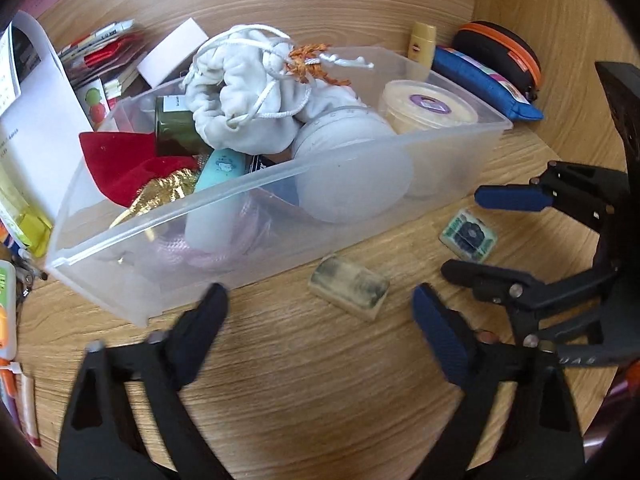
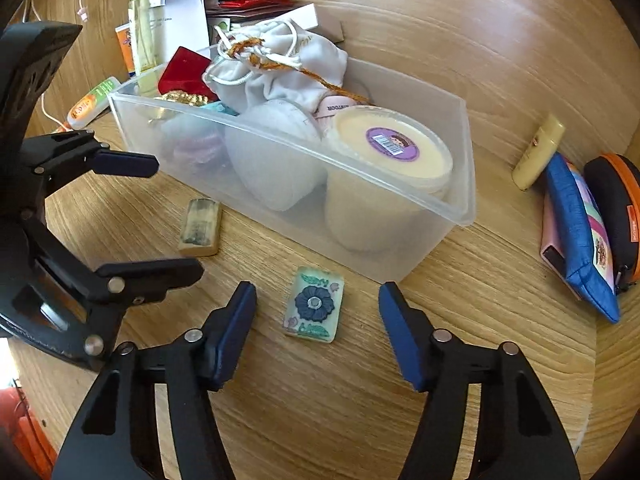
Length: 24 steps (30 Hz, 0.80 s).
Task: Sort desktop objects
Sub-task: 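Grasp the beige block with the left gripper while the right grasps the green card, then place the beige block and green card into the clear box and release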
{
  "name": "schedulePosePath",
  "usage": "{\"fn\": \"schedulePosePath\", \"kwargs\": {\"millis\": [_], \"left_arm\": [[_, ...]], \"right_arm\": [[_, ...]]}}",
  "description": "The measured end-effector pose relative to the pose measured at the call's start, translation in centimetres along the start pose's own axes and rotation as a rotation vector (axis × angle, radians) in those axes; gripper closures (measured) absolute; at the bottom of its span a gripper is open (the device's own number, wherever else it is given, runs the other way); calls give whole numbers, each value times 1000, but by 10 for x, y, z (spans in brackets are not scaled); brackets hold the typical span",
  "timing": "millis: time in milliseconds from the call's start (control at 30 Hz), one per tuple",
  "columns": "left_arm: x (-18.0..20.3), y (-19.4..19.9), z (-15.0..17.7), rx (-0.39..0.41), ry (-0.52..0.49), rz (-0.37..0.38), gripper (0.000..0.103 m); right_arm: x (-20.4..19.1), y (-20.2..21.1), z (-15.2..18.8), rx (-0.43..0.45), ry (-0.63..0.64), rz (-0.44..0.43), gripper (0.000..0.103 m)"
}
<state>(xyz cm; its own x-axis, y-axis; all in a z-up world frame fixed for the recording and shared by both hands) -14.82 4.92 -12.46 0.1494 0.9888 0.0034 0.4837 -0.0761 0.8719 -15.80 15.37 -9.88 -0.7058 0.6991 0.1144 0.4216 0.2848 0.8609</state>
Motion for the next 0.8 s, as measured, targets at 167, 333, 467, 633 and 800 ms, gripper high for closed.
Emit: {"fn": "schedulePosePath", "kwargs": {"millis": [167, 333, 467, 633, 800], "left_arm": [[5, -5, 1, -16, -12, -4, 27], [10, -5, -2, -3, -25, 10, 45], [24, -3, -3, 16, -60, 1, 59], [33, 1, 2, 25, -101, -2, 59], [34, 12, 9, 48, -98, 16, 59]], "right_arm": [[1, -2, 2, 6, -7, -42, 63], [-2, -1, 5, 3, 4, -68, 81], [-2, 5, 9, 16, -8, -94, 81], [3, 17, 2, 51, -27, -103, 81], [3, 30, 4, 77, -29, -110, 81]]}}
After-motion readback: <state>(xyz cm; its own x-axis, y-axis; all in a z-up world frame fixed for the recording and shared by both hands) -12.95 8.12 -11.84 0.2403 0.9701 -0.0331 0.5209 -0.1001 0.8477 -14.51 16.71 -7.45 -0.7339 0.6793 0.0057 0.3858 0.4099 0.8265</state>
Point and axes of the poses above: each gripper's, at about its wrist camera, not at the fingertips, and y roughly against the way its jaws point, x to its right, z to its underside, the point moved 7 cm from there along -y, roughly the way its jaws point, and after that the axes turned 8 degrees about -x, right-handed, at the moved point
